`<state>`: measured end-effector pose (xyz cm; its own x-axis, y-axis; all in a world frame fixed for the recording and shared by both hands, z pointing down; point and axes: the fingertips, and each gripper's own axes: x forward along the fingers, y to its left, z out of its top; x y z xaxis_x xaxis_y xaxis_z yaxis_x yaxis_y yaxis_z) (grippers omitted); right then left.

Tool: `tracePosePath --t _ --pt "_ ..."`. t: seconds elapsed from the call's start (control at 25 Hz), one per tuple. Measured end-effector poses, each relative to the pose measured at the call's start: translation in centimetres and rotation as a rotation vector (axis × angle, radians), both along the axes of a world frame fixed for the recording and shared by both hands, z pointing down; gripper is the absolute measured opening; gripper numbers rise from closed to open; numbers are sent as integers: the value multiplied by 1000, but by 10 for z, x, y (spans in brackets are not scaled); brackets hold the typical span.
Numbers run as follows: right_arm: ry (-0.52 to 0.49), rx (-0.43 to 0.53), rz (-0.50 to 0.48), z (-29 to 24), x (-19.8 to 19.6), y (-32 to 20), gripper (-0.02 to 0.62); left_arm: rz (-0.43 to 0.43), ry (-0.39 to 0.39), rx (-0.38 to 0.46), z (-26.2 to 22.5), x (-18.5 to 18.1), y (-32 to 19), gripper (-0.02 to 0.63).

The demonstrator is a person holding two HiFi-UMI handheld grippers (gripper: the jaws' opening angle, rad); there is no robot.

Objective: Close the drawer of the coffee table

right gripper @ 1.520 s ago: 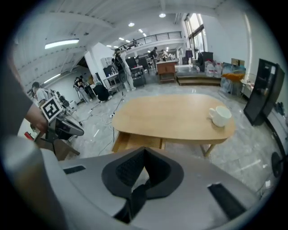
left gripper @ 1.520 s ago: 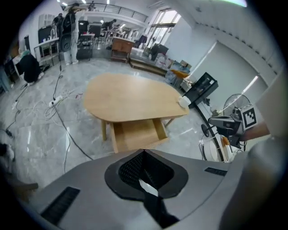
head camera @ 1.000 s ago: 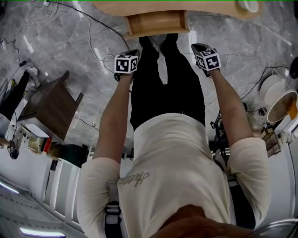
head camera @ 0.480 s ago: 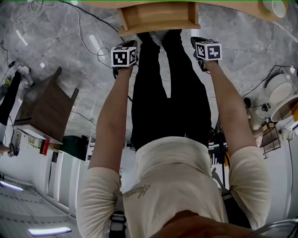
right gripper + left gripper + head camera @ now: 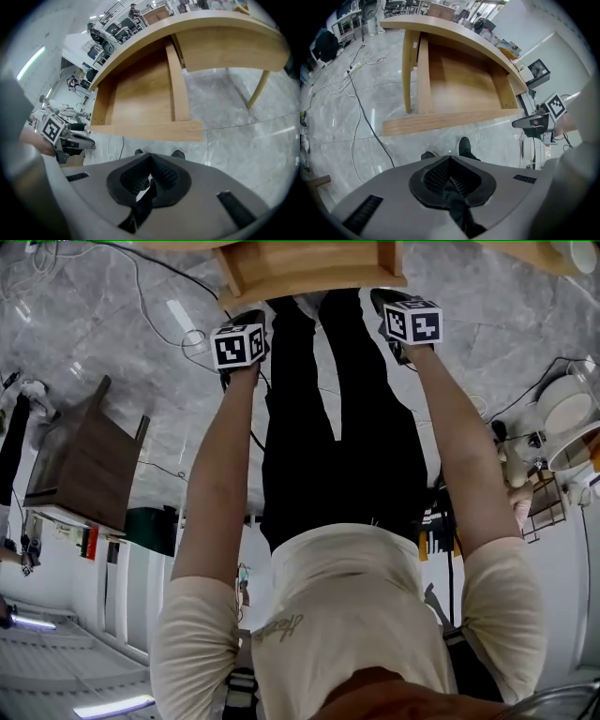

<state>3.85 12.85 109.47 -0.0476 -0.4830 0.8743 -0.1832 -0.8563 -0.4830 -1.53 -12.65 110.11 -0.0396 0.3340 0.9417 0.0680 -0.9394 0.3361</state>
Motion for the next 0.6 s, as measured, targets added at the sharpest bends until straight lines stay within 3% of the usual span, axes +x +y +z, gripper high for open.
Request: tracePosePath --t 0.2,0.44,0.6 --pt "13 18 -24 6 6 -5 -5 2 5 3 3 5 1 5" --pt "26 29 15 6 11 -5 -5 22 35 -10 11 23 4 5" --pt "49 39 25 2 23 -2 -5 -74 28 -22 12 35 9 5"
